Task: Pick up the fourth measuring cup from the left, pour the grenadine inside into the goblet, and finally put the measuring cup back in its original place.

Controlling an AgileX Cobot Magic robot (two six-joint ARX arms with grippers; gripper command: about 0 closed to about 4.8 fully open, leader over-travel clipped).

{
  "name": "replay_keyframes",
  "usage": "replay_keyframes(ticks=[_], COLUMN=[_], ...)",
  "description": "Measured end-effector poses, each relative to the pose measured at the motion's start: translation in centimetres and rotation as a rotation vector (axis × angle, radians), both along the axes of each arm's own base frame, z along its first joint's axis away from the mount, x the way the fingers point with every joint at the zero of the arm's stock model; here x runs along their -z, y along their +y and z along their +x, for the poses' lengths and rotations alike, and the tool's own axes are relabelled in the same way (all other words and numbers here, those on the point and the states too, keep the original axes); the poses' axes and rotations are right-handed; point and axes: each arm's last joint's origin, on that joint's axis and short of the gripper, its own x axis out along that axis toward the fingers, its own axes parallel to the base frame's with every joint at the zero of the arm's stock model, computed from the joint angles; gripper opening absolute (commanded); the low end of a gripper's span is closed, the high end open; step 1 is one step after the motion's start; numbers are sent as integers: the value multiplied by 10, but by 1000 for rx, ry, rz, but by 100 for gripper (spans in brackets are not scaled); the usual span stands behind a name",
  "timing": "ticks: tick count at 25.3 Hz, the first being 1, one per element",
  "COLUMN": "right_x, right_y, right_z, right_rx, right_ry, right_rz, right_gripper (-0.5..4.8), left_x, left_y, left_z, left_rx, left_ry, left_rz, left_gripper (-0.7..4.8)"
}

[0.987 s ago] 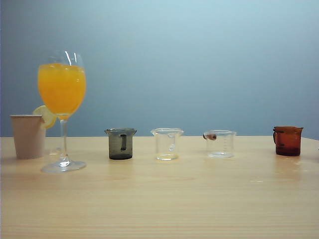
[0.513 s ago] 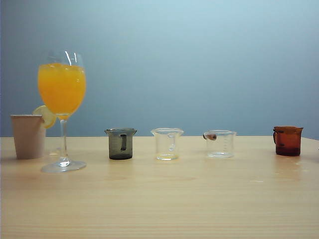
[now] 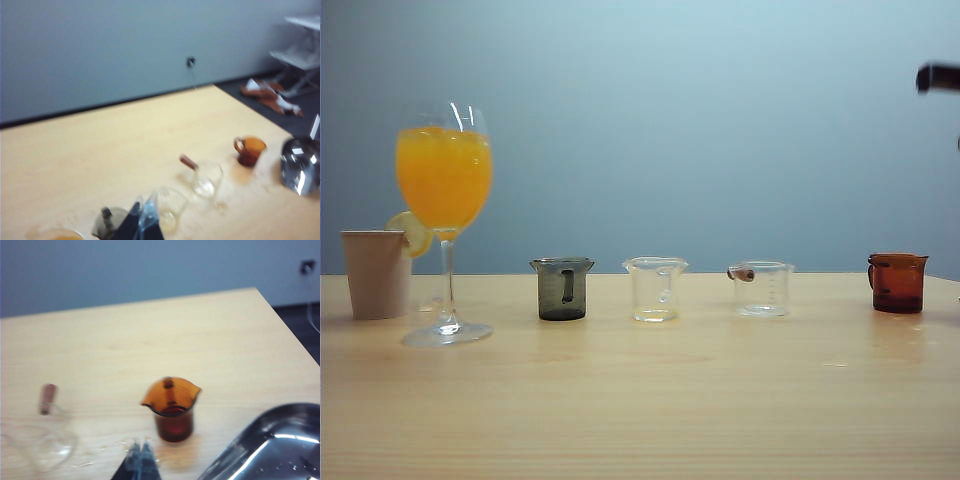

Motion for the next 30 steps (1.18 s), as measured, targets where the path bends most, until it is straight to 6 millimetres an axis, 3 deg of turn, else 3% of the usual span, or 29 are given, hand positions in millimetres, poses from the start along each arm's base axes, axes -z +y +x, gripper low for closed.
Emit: replay_keyframes(ticks=[5, 13, 17, 18, 19, 22, 23, 24, 30], right_x=[23, 75, 87, 94, 98, 104, 105, 105, 95], right_y=[2, 5, 5, 5, 5, 6, 6, 6, 3], right_z=[23, 52, 62, 65, 66, 72, 72, 73, 97], right_rx=[24, 30, 35, 36, 35, 32, 33, 36, 59], right_ry=[27, 108, 66, 70, 81, 94, 95, 94, 39], right_rz=[-8, -63, -74, -82, -88, -96, -96, -97, -140], right_gripper=[-6, -5, 2, 23, 141, 400, 460, 479, 479], left_x=[13, 27, 31, 32, 33, 35, 36, 36, 37], left_y=[-14, -30, -32, -32, -32, -32, -32, -32, -31], left_z=[6, 13, 15, 15, 15, 14, 14, 14, 14], left_rx=[78, 161, 174, 174, 176, 182, 182, 182, 183], left_ry=[77, 153, 173, 178, 183, 196, 198, 199, 206], left_rz=[49, 100, 116, 128, 134, 160, 162, 163, 168], left_gripper=[-5, -5, -5, -5, -5, -5, -5, -5, -5])
